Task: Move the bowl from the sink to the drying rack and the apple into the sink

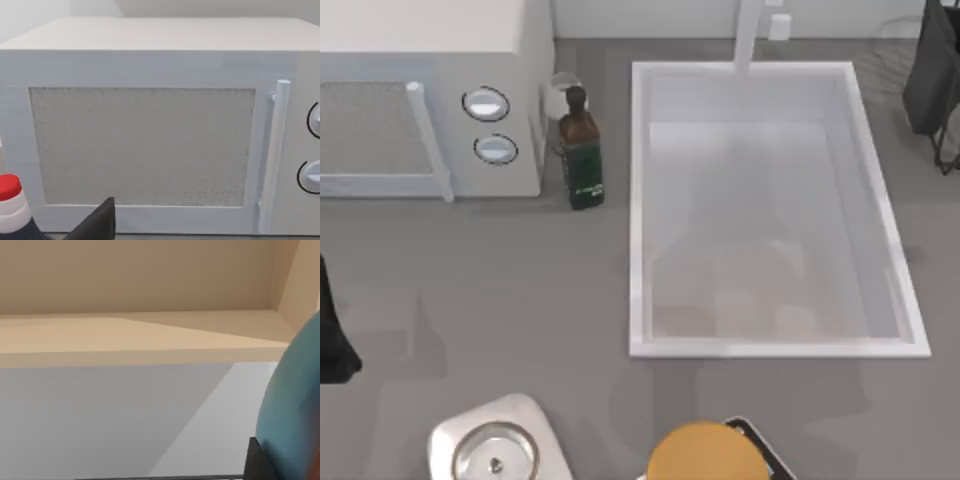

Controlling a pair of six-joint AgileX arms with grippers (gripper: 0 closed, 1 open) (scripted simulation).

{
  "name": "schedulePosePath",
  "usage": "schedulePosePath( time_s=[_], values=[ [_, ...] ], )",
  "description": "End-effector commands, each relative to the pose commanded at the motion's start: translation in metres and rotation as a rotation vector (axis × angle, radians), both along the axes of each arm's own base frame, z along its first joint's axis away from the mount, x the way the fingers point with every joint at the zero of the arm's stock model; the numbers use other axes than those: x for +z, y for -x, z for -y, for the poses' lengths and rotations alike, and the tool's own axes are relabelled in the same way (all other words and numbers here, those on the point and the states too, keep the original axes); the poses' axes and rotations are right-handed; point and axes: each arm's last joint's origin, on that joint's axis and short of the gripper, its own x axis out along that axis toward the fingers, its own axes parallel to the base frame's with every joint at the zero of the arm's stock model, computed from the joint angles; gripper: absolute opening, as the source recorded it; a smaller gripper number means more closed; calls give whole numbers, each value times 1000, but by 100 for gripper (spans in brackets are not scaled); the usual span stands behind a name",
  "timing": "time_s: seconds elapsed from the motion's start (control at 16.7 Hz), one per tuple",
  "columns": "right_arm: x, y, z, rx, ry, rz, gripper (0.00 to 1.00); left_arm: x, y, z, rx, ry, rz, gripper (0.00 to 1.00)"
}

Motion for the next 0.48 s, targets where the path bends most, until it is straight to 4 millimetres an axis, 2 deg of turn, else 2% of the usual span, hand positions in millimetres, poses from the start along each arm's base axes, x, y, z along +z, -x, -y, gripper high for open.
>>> schedulePosePath(
  time_s=[0.18, 0.36, 0.48],
  values=[
    [-8, -14, -10, 41, 42, 124, 0, 0, 0, 0, 0, 0, 0, 100],
    [-49, -28, -12, 45, 50, 142, 0, 0, 0, 0, 0, 0, 0, 100],
    [-83, -34, -15, 37, 35, 99, 0, 0, 0, 0, 0, 0, 0, 100]
  ],
)
